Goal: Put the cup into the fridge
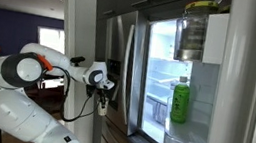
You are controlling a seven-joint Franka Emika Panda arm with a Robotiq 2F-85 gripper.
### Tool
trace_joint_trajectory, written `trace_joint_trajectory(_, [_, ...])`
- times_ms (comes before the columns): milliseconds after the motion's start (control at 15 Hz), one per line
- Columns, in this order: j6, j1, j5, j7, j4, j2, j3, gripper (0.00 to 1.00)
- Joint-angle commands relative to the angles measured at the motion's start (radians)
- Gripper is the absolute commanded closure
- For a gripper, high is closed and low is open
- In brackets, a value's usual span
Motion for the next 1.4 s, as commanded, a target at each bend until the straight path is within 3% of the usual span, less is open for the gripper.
trace_joint_trajectory(0, [-0.03,-0.031,-0.028,-0.148,-0.075,-0.108,-0.073,1.0])
trace_joint_trajectory(67, [-0.025,-0.044,-0.028,-0.181,-0.083,-0.117,-0.087,1.0])
trace_joint_trajectory(133, [-0.02,-0.049,0.0,-0.134,-0.039,-0.069,-0.046,0.99])
trace_joint_trajectory(600, [-0.021,-0.071,0.0,-0.187,-0.06,-0.095,-0.064,1.0])
trace_joint_trajectory(867, [-0.099,-0.113,-0.037,-0.294,-0.057,-0.129,-0.141,1.0])
trace_joint_trajectory(1333, [-0.176,-0.277,-0.11,-0.522,0.01,-0.117,-0.331,1.0])
